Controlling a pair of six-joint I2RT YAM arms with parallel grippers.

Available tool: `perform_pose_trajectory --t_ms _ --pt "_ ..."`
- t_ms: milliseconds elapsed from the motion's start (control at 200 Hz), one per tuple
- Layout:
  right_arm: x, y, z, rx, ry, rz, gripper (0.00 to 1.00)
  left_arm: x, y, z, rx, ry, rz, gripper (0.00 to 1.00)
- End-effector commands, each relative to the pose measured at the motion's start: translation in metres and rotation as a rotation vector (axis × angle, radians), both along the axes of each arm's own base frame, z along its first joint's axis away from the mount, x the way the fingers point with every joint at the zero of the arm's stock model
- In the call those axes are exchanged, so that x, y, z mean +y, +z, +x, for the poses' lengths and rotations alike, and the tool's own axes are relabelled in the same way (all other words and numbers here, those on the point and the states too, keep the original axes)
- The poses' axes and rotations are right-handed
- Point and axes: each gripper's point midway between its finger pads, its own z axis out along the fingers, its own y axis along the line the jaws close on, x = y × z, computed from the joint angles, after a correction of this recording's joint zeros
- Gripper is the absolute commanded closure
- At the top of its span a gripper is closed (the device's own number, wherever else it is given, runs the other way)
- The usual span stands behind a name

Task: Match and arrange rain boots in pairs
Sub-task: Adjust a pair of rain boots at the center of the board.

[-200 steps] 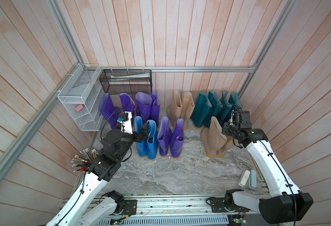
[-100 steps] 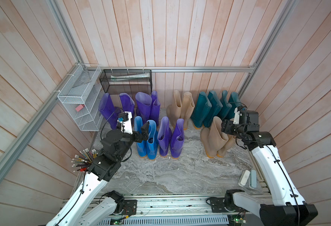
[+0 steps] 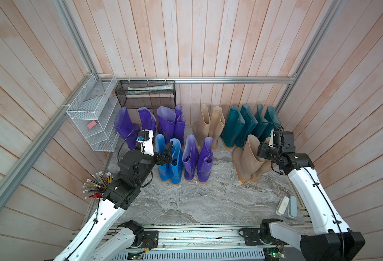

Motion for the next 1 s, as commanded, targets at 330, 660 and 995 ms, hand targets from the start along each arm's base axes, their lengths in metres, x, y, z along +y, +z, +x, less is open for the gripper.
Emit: perform_pose_trajectory --t_ms 330,660,995 --pt "-0.025 -0.001 -0.011 0.015 -0.11 -0.092 0.29 0.0 -0.002 0.0 -0.01 -0.005 -0.002 0.0" --pt "-0.001 -0.012 0.0 0.026 0.002 -0.005 0.44 0.001 -0.003 0.0 -0.008 -0.003 0.003 0.0" --pt "0.036 0.016 0.009 -0.04 0.144 0.102 1.0 0.002 -0.003 0.0 -0.012 0.002 0.008 0.0"
